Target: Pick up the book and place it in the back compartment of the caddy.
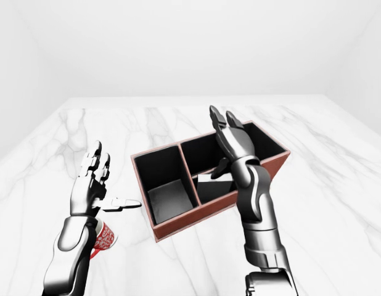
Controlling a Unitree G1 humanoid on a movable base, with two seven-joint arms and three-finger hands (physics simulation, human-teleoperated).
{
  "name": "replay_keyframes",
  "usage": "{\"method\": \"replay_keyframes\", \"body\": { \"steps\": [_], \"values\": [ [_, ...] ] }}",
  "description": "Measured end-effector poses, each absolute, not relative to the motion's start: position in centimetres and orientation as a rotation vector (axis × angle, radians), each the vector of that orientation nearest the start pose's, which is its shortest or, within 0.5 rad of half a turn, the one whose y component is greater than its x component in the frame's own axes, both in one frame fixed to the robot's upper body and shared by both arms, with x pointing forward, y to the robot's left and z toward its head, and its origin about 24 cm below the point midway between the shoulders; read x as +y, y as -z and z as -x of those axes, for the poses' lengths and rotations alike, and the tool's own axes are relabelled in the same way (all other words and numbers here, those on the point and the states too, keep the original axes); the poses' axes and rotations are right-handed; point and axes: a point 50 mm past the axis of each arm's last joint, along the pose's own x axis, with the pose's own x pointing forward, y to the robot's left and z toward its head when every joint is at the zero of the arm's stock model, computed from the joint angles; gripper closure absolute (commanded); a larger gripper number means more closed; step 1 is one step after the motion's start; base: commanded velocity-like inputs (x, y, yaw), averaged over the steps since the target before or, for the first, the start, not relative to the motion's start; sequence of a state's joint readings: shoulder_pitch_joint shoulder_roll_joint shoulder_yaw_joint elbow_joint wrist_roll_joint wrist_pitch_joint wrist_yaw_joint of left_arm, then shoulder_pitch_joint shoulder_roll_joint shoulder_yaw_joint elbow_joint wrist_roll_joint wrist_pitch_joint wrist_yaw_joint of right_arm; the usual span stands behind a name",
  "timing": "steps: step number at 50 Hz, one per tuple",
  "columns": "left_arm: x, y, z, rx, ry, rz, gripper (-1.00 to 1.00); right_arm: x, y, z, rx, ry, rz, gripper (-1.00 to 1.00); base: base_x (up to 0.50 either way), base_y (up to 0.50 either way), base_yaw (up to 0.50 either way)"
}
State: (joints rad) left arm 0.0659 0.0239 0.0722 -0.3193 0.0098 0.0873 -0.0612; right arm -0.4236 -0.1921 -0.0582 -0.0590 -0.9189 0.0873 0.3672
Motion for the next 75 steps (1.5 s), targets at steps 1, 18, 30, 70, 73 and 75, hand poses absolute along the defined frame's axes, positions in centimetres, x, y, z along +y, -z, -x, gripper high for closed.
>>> {"method": "replay_keyframes", "body": {
  "steps": [1,18,30,70,73,75],
  "values": [
    [17.1,-9.3,-23.7,-0.168,-0.026,-0.051,-1.00,-16.4,-16.1,-31.5,-0.197,-0.075,1.111,-1.00,0.00,0.00,0.00],
    [17.1,-10.0,-23.3,-0.200,-0.023,-0.048,-1.00,-17.1,-19.4,-27.6,-0.379,0.005,1.007,-1.00,0.00,0.00,0.00],
    [17.1,-10.9,-22.8,-0.239,-0.020,-0.045,-1.00,-17.8,-20.4,-24.5,-0.485,0.035,0.870,-1.00,0.00,0.00,0.00],
    [17.2,-13.9,-21.0,-0.373,-0.009,-0.030,-1.00,-17.9,-21.5,-18.6,-0.701,-0.030,0.411,-1.00,0.00,0.00,0.00],
    [17.1,-13.2,-21.4,-0.344,-0.004,-0.022,-1.00,-17.9,-20.5,-19.5,-0.656,-0.047,0.343,-1.00,0.00,0.00,0.00],
    [17.1,-12.1,-22.1,-0.295,-0.005,-0.014,-1.00,-17.9,-19.3,-20.5,-0.600,-0.059,0.289,-1.00,0.00,0.00,0.00]
  ]
}}
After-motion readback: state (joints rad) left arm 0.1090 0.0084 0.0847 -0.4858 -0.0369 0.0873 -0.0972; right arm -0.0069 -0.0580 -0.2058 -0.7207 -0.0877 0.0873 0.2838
